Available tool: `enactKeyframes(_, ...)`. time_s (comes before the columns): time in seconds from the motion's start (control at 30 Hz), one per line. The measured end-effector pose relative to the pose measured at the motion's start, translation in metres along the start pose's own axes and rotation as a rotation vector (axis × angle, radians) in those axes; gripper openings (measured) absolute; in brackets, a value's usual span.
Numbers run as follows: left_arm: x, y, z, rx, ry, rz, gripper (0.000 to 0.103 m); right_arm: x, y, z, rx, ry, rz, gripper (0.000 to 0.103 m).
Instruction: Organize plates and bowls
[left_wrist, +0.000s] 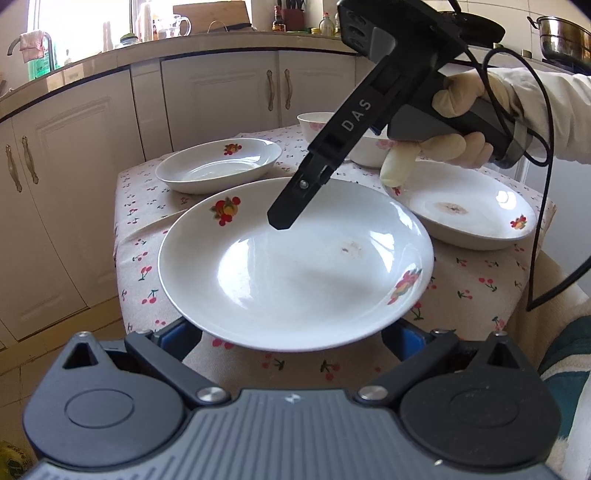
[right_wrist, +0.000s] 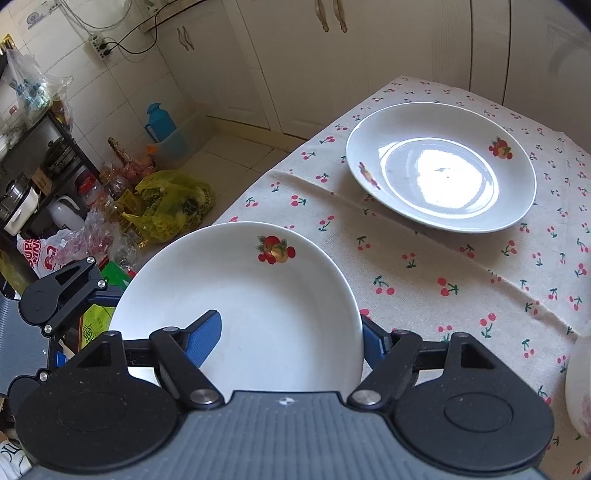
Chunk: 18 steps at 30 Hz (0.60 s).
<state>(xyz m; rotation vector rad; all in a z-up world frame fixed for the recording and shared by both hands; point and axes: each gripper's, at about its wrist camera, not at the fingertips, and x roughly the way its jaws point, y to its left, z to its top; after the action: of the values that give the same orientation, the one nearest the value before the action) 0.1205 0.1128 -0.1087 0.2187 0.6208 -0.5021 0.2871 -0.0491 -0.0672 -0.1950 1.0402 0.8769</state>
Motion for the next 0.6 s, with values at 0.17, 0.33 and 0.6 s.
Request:
enactKeyframes(0.17,0.017,0.004,0.010,0.002,0.003,-0.016,0.102,-0.002,-0.016,0.006,0.021,-0.016,-0.030,0.082)
enactKeyframes(0.33,0.028,0.007,0.015,-0.009,0.006,-0.029,0.102,-0.001,-0.027,0.008,0.036,-0.023,-0.047,0.082)
enactKeyframes(0.6,0.039,0.010,0.021,-0.027,0.016,-0.030,0.102,-0.001,-0.035,0.015,0.032,-0.040,-0.062,0.082)
